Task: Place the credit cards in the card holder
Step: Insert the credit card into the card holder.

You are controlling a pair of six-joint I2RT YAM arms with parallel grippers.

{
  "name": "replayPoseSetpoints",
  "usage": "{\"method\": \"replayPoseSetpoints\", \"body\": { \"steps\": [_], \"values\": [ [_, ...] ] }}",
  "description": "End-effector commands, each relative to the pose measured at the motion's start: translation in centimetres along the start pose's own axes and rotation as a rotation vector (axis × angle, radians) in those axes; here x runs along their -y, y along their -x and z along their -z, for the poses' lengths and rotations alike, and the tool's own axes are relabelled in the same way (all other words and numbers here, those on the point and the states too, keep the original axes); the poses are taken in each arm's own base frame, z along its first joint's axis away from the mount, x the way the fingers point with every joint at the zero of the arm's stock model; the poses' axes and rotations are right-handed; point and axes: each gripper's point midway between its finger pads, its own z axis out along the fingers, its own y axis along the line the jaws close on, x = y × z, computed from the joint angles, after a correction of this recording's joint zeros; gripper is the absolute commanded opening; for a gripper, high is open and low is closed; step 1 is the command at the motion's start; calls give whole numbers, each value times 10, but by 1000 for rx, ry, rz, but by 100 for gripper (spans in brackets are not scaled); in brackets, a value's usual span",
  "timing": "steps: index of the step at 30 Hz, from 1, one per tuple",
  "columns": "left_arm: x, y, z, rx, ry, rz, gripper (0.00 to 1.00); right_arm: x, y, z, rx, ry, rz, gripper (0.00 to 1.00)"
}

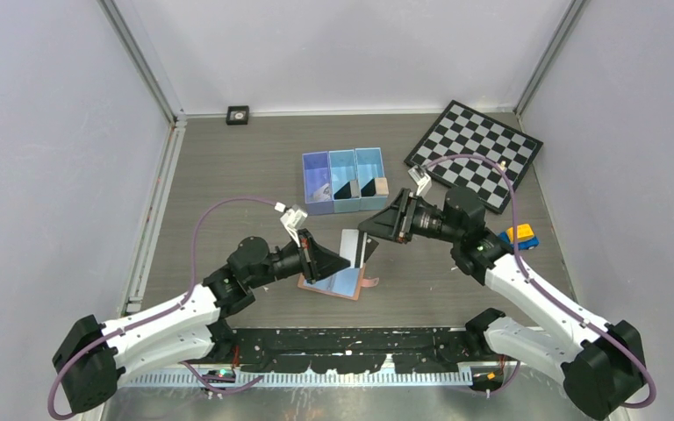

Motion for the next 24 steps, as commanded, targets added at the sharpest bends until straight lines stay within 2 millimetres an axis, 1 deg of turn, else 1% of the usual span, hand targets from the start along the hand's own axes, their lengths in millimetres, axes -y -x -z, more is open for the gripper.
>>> {"method": "replayPoseSetpoints", "body": {
  "steps": [1, 5, 11, 16, 18, 20, 21, 22, 23, 24],
  "values": [
    [12, 22, -1, 106, -43, 15, 0, -25, -4, -6, -28, 117, 30, 44],
    [10, 25, -1, 135, -40, 32, 0, -22, -15, -12, -65, 119, 20, 42],
    [4, 26, -3, 158, -23, 53, 0, -4, -26, -17, -78, 89, -24, 29],
    [-2, 23, -3, 155, 1, 66, 0, 6, -28, -17, -61, 71, -50, 20],
    [-7, 21, -3, 155, 28, 77, 0, 10, -30, -17, -57, 67, -62, 13],
    [-16, 20, -3, 151, 71, 90, 0, 15, -31, -17, -50, 60, -77, 2],
    [-22, 17, -2, 141, 107, 97, 7, 17, -30, -18, -38, 53, -84, 0],
    [-29, 15, -2, 128, 147, 104, 16, 20, -30, -17, -30, 42, -93, 1],
    [-38, 11, 0, 106, 197, 111, 28, 27, -29, -17, -13, 14, -109, 1],
    [-47, 7, 2, 86, 246, 114, 42, 37, -25, -18, 18, -33, -125, 0]
  ]
}}
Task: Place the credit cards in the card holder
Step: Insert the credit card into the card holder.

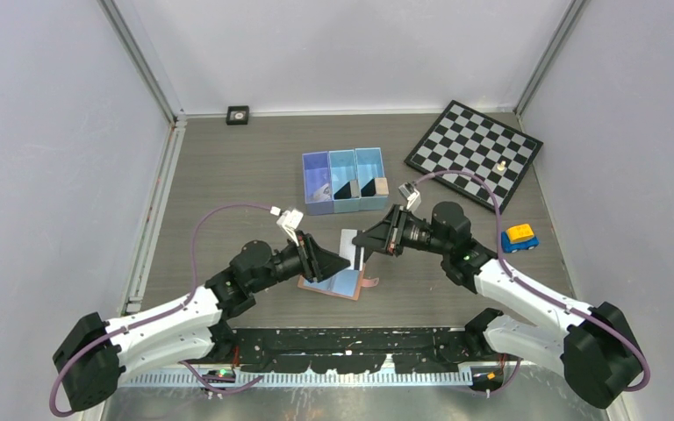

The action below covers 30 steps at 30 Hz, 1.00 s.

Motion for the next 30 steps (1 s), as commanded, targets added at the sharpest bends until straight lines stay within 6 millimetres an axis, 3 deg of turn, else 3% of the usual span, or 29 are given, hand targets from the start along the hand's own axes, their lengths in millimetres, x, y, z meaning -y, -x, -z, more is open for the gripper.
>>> {"method": "replayPoseSetpoints", "body": {
  "steps": [1, 3, 5, 7, 12, 18, 30],
  "values": [
    [-40, 7, 4, 6, 229, -8, 51, 21, 3, 1, 66, -90, -61, 1],
    [-65, -2, 15, -38, 350, -17, 66, 47, 7, 2, 111, -204, -103, 1],
    [-96, -11, 31, -65, 487, -20, 74, 71, 4, 2, 129, -282, -168, 1],
    [-119, -19, 47, -100, 580, -14, 77, 92, -4, -4, 109, -333, -242, 1],
    [-152, -26, 79, -156, 732, -55, 76, 111, -29, -29, 46, -357, -318, 1],
    [-169, -32, 87, -216, 785, -89, 70, 129, -41, -53, 9, -376, -362, 1],
    [-184, -39, 69, -270, 762, -103, 57, 157, -46, -78, -20, -397, -379, 0]
  ]
}}
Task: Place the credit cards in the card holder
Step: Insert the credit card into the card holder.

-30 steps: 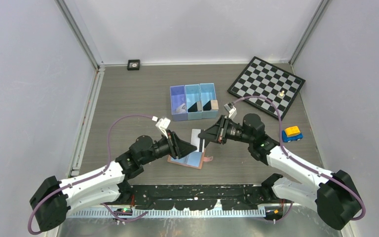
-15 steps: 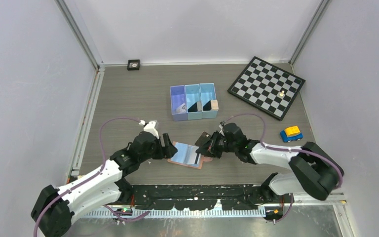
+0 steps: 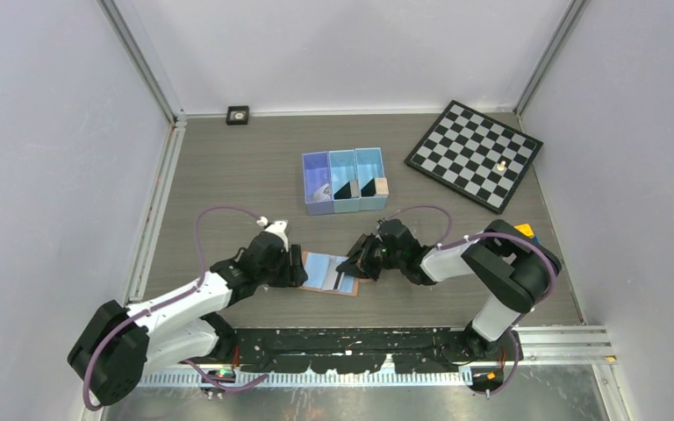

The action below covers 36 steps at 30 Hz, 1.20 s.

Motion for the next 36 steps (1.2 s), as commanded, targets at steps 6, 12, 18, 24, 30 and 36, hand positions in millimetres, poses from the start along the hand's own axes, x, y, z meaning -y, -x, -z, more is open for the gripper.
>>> {"method": "replayPoseSetpoints", "body": {
  "steps": [6, 12, 18, 24, 30, 36],
  "values": [
    [6, 20, -9, 64, -24, -59, 48, -12, 7, -15, 12, 40, 52, 1],
    [0, 21, -16, 57, 14, -79, 44, -5, 8, -12, 12, -31, 165, 1],
    [-4, 24, -20, 47, 51, -79, 41, -12, 8, -5, 23, -41, 219, 1],
    [-5, 25, -20, 50, 59, -80, 41, -19, 6, -1, 21, -24, 234, 1],
    [-6, 24, -20, 48, 63, -78, 40, -35, -1, 1, 17, 2, 265, 1],
    [-6, 24, -21, 43, 63, -79, 39, -38, 2, 7, 51, -15, 281, 0]
  ]
}}
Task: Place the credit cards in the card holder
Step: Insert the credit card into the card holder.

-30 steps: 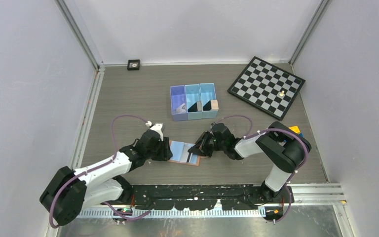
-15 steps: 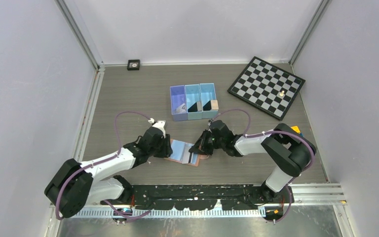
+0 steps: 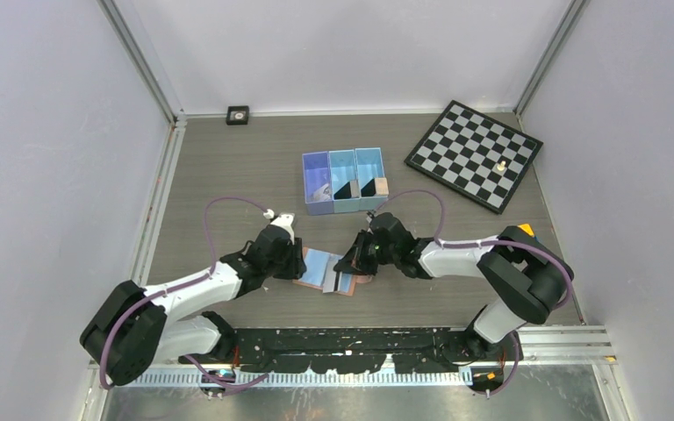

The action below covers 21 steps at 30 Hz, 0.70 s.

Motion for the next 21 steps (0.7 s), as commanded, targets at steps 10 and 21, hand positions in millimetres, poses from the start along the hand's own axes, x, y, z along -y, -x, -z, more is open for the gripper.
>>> {"method": "replayPoseSetpoints", "body": {
  "steps": [10, 21],
  "values": [
    [-4, 5, -1, 8, 25, -14, 37, -23, 15, -2, 56, 46, 50, 0],
    [-4, 4, -2, 2, 27, -15, 37, -12, 19, -21, 52, 21, 43, 0]
  ]
}}
